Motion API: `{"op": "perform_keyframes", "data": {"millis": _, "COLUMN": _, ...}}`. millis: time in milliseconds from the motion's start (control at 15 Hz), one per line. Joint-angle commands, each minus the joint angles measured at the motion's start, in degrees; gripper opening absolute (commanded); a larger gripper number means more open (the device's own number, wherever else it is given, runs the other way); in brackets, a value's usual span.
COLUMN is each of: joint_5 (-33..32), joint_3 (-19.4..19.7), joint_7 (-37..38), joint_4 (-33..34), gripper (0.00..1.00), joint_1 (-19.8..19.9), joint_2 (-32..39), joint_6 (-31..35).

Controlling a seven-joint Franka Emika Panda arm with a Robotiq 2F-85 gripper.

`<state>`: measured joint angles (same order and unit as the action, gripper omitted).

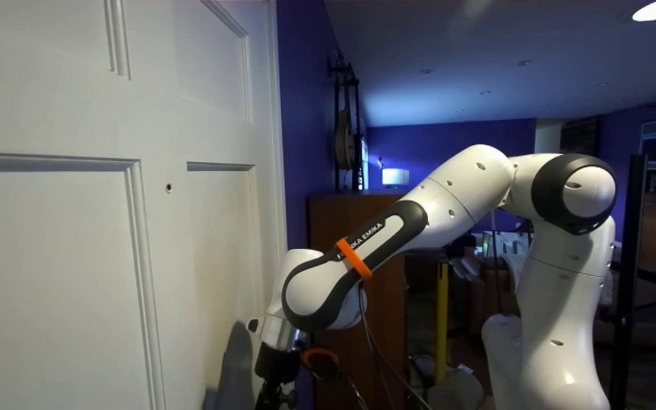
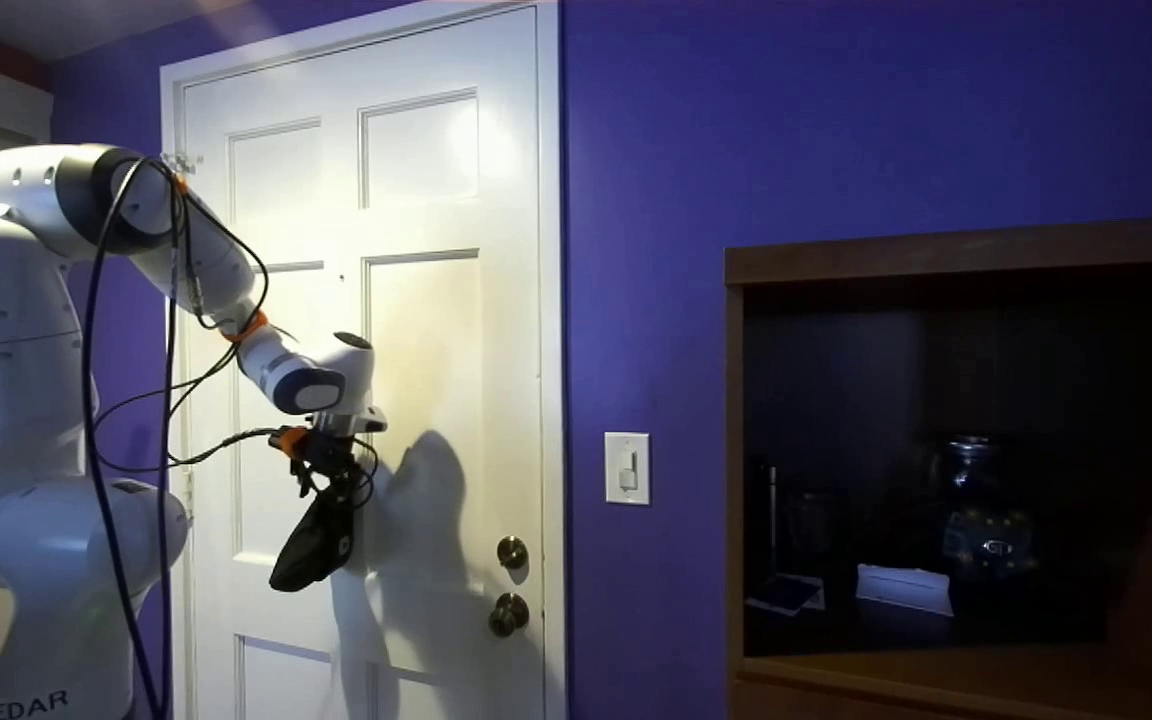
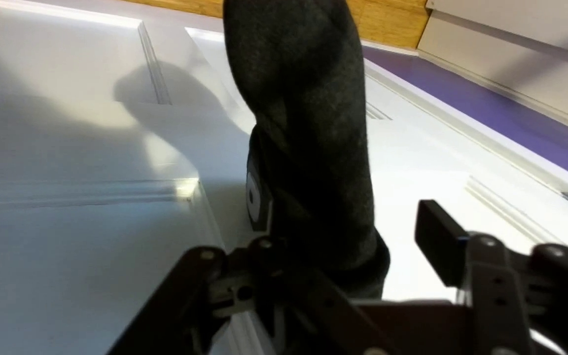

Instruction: Put the head sock on top of the shelf

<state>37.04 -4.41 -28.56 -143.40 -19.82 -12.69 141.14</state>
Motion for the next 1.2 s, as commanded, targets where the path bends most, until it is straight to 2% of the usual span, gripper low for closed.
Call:
{"op": "perform_keyframes", "data": {"millis": 0, "joint_5": 4.20, "joint_3": -0.82, "joint_7": -3.89, "joint_4": 1.21, "gripper": 0.38, "joint_1": 0.00, "joint_2": 2.01, "joint_6": 0.80}}
{"op": "perform_keyframes", "data": {"millis": 333, "joint_5": 5.94, "joint_3": -1.43, "joint_7": -6.72, "joint_4": 1.47, "gripper": 0.03, "joint_1": 0.63, "joint_2": 3.44, "joint_6": 0.65}}
{"op": "perform_keyframes", "data": {"millis": 400, "joint_5": 5.98, "joint_3": -1.55, "joint_7": -6.93, "joint_4": 1.51, "gripper": 0.01, "joint_1": 0.74, "joint_2": 3.57, "joint_6": 0.60}}
{"op": "perform_keyframes", "data": {"millis": 733, "joint_5": 3.36, "joint_3": -2.44, "joint_7": -5.68, "joint_4": 1.88, "gripper": 0.01, "joint_1": 1.37, "joint_2": 2.32, "joint_6": -0.35}}
{"op": "perform_keyframes", "data": {"millis": 933, "joint_5": -2.81, "joint_3": -3.37, "joint_7": -1.77, "joint_4": 2.67, "gripper": 0.01, "joint_1": 2.32, "joint_2": 0.82, "joint_6": -2.15}}
{"op": "perform_keyframes", "data": {"millis": 1133, "joint_5": -12.39, "joint_3": -3.77, "joint_7": 4.32, "joint_4": 3.19, "gripper": 0.01, "joint_1": 3.50, "joint_2": -1.99, "joint_6": -4.82}}
